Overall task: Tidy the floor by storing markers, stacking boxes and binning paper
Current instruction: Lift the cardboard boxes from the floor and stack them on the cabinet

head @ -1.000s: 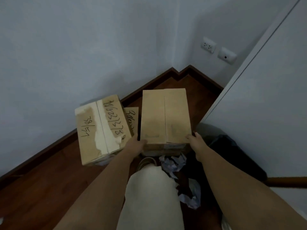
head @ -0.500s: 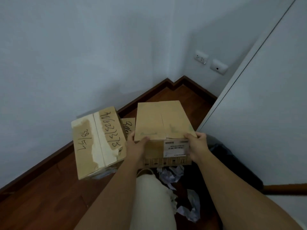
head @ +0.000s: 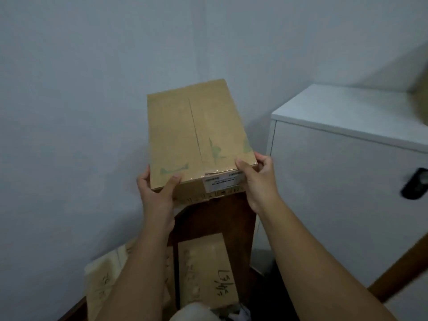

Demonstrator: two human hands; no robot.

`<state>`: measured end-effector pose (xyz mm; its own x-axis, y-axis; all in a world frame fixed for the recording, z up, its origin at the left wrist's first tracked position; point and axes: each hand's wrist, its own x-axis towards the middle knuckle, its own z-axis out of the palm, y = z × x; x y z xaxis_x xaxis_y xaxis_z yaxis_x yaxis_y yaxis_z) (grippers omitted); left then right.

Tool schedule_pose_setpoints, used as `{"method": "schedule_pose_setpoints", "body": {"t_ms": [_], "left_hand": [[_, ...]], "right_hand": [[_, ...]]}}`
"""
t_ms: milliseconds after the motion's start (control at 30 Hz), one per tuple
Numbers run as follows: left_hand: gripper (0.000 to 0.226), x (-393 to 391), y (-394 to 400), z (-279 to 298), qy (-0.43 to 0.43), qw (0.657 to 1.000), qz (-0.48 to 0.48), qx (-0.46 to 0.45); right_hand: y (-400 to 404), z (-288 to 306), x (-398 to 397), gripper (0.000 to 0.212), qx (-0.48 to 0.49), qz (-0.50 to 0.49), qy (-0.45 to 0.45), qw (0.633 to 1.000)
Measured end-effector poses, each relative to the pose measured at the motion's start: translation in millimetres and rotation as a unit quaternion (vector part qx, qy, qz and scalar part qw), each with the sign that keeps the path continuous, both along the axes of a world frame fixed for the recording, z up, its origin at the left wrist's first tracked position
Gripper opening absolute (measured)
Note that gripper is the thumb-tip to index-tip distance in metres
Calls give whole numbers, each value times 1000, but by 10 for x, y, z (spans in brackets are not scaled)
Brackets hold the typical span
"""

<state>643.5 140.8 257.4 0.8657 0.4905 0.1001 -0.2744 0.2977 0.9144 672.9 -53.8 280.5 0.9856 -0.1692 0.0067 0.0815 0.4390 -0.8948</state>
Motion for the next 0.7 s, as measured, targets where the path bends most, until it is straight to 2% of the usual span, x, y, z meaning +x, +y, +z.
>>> {"method": "schedule_pose_setpoints", "body": {"t_ms": [200,300,400,467,567,700], "left_hand": [[75,-107,-396,914,-141,988,-57,16],[77,-135,-802,1246,-187,972,-138,28],[84,-139,-1224,1486,-185,954,-229,62],[92,-107,-1454,1589,-176,939,-280,89],[89,-31,-1700,1674,-158,919,-333,138],[88,148,-1907,1790,-161,908,-324,213]], "right_hand": [[-422,884,-423,41,9,-66,-146,987],[-792,1196,-732,47,-38,-137,-208,968],[-1199,1419,-1018,54,-112,-220,-239,939],[-1453,1511,-1153,56,-158,-256,-237,924],[-1774,1567,-1281,60,-228,-295,-204,905],[-2065,1589,-1316,74,-318,-289,-139,892]]}}
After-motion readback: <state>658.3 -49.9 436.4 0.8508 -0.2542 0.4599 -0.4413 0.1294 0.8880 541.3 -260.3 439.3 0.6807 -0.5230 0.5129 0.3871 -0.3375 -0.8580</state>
